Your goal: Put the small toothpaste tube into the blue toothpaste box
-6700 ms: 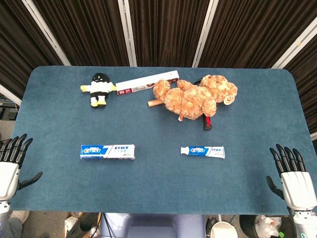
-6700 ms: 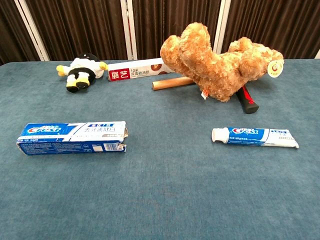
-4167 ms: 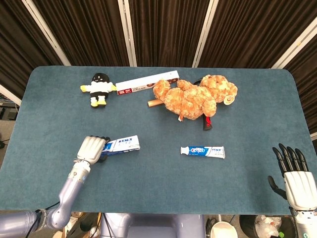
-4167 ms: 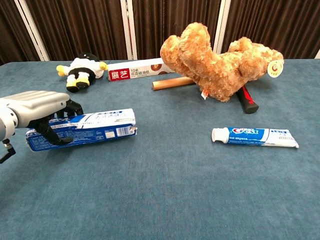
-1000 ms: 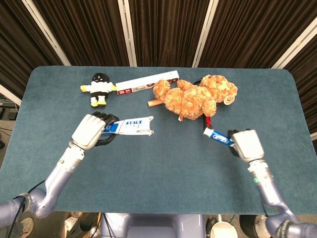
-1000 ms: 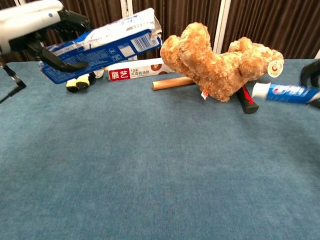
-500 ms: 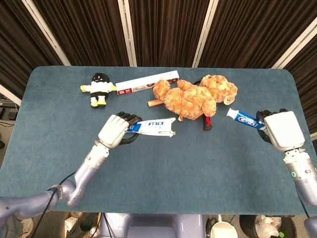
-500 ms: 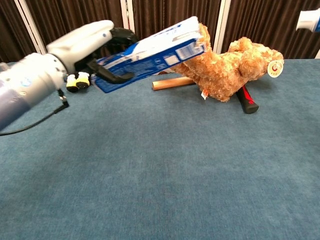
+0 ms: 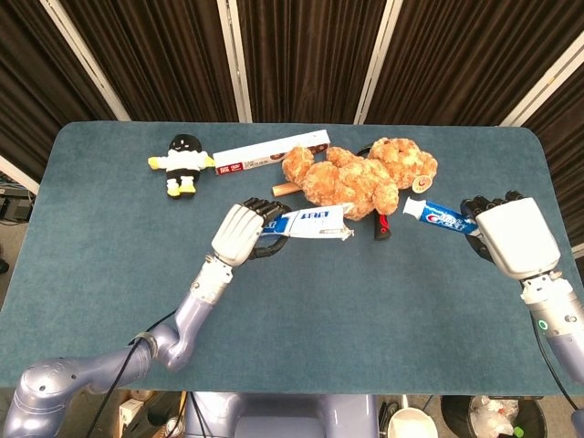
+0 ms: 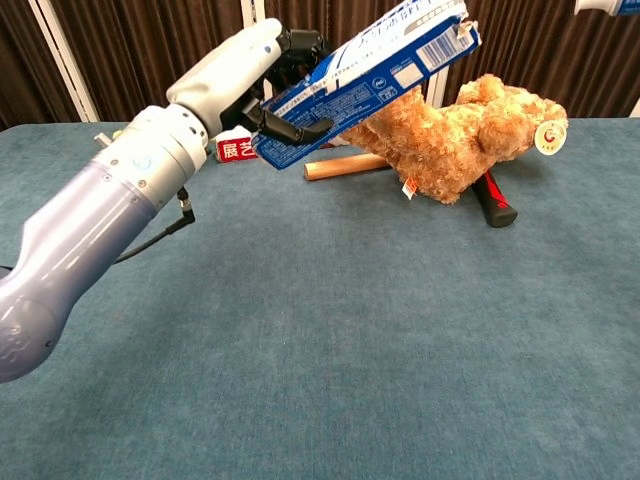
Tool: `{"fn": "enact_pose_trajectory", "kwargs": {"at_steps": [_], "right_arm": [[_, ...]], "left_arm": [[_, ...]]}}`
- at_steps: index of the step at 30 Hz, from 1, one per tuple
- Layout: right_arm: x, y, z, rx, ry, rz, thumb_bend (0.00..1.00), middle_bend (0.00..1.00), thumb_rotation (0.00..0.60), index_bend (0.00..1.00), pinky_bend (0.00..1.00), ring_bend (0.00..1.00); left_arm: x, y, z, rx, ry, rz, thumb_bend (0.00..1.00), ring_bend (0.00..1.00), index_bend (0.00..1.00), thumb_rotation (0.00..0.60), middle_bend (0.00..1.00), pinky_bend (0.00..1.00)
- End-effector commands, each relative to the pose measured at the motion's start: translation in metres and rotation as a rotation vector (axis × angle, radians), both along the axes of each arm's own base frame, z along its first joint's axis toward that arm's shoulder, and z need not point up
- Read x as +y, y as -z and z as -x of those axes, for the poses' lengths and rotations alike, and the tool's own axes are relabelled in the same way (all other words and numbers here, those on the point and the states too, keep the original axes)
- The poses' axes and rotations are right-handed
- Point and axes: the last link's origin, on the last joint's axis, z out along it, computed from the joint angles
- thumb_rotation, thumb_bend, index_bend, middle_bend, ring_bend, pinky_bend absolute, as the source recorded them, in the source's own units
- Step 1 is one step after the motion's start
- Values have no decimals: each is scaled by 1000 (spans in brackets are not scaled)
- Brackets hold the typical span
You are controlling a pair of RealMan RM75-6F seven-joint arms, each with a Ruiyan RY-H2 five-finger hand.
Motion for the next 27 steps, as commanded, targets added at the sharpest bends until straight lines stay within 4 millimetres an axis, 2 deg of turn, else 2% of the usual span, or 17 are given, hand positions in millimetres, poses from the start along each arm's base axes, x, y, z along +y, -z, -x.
{"fn": "enact_pose_trajectory", "kwargs": {"at_steps": [1,10,15,19,27], "right_arm": [[2,-2,-3,1,-9,3,361,742,600,707,593,729],[10,-7,-15,6,-53,3,360,743,600,707,593,729],[13,-9,-21,7,-75,0,360,742,600,708,593,729],[15,-9,-25,-1,-91,-7,359,742,600,707,593,729],[17,-8,-28,-2,-106,-16,359,743,600,707,593,728]], "left_arm": [[3,-1,-2,1,-4,-4,444,452,352,600,488,443],[8,2,-15,7,-9,3,444,452,352,600,487,443],[8,6,-27,17,8,3,445,452,351,600,487,443],[5,9,-45,14,44,2,444,451,351,600,487,443],[4,10,-57,10,59,1,444,449,351,600,486,443]]}}
